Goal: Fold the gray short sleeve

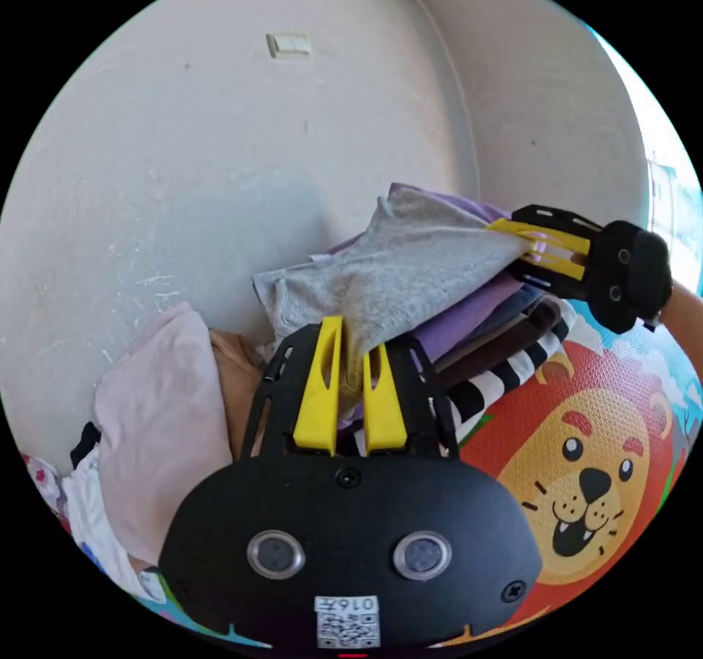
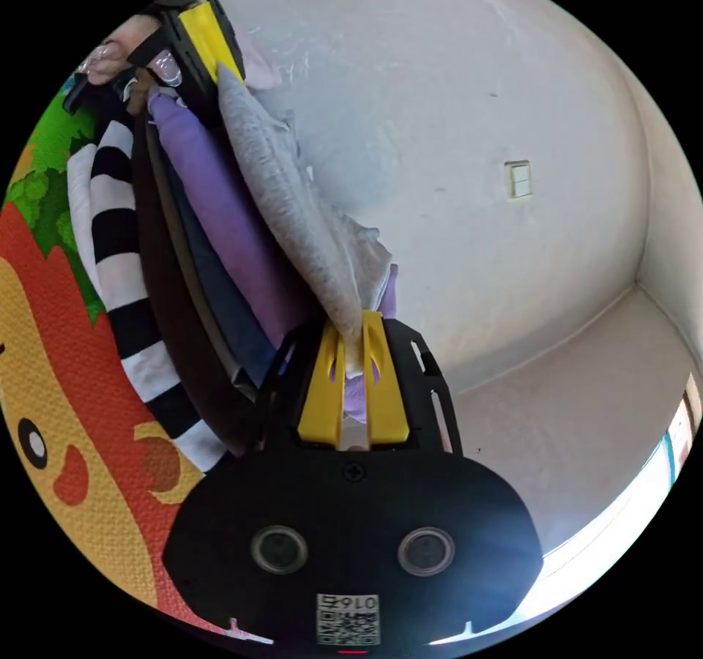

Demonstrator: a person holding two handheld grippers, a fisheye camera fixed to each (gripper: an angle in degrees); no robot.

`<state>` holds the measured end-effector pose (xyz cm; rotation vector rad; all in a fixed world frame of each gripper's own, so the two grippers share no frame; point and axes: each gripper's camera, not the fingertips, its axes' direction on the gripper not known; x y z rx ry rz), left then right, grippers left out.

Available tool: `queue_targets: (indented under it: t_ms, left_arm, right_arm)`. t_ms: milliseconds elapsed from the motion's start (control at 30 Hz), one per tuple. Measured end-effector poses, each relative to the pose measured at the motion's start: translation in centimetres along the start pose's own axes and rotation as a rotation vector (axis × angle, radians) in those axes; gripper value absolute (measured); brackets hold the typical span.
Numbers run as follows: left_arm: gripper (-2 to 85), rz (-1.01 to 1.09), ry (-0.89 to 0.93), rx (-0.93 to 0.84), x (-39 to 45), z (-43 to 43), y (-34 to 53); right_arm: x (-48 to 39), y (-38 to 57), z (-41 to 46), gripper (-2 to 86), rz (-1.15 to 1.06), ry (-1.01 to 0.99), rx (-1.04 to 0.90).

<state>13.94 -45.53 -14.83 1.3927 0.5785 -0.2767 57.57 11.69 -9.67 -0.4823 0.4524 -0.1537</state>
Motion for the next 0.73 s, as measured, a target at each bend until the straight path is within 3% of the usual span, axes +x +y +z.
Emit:
queue_targets:
  t_ms: [200,300,400,467,533,667,733]
  left_arm:
    - [5.5,-0.045,0.176,-0.008,-5.8,-3.8,2.3]
    - [0.6,-0.173,0.262,-0.050,-8.9,-7.1,5.0]
    - [-0.5,-0.226,0.251,-0.017,-11.4,-11.8,8.7]
    - [-0.8,-0.292,0.161,0.022,-14.1,-16.2,11.7]
    - [-0.9,-0.342,0.057,0.035,-16.5,-19.6,13.7]
    - [-0.9,-0.381,-0.357,-0.033,-21.7,-24.3,17.6]
    - [-0.7,-0.402,-0.455,-0.115,-23.8,-24.4,19.3]
  right_arm:
    - [4.5,5.7,-0.4,6.3,0.227,-0.191,0.015]
    - [8.3,10.0,-1.1,4.9,0.649,-0.408,-0.025]
    - [10.6,14.4,-4.1,1.6,1.030,-0.635,0.226]
    - [11.3,16.3,-6.3,0.5,1.271,-0.722,0.428]
    - [11.4,16.1,-7.5,0.2,1.352,-0.773,0.510]
    - [9.3,13.4,-8.8,0.1,1.461,-0.915,0.598]
    - [7.0,12.1,-8.7,0.1,1.492,-1.008,0.585]
